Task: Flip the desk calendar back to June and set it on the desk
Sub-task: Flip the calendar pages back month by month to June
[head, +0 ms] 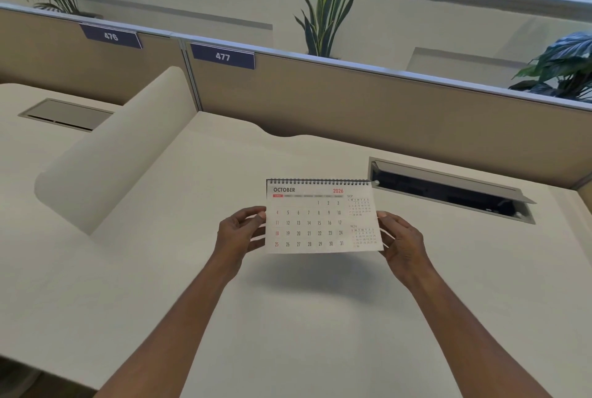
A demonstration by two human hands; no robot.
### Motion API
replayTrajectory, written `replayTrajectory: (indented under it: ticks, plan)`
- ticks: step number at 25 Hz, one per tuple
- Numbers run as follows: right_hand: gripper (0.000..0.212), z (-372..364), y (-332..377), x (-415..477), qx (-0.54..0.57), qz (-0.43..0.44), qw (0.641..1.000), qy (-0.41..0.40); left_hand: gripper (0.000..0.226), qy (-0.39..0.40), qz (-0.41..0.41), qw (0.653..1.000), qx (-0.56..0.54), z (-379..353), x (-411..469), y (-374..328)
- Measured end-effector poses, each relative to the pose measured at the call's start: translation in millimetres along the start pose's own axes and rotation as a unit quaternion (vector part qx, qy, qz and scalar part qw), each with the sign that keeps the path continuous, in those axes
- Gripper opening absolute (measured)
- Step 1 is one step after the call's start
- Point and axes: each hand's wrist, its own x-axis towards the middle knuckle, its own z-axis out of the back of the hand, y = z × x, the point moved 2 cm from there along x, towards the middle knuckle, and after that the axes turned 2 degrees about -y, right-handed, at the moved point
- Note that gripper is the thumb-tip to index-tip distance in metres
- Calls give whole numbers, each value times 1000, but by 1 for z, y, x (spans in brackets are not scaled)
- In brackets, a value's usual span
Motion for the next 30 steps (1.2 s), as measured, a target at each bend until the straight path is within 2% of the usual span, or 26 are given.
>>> replayTrajectory:
  ticks: [5, 10, 13, 18, 22, 30]
  plan:
    - [33, -4, 16, 0, 8, -1, 1000, 17, 16, 20, -27, 999, 12, -2, 6, -18]
    - [33, -12, 26, -1, 34, 0, 999, 31, 30, 20, -131, 982, 136, -4, 7, -25]
    - [34, -14, 29, 0, 38, 5, 998, 43, 30, 15, -165, 973, 160, -4, 8, -27]
    - [53, -23, 34, -1, 21, 36, 998, 56, 30, -20, -240, 944, 224, -6, 12, -35]
    - [33, -28, 36, 7, -9, 65, 997, 43, 30, -42, -291, 916, 274, -13, 22, -44]
    - [30, -32, 48, 25, -92, 123, 988, 21, 24, -56, -297, 911, 282, -18, 36, -54]
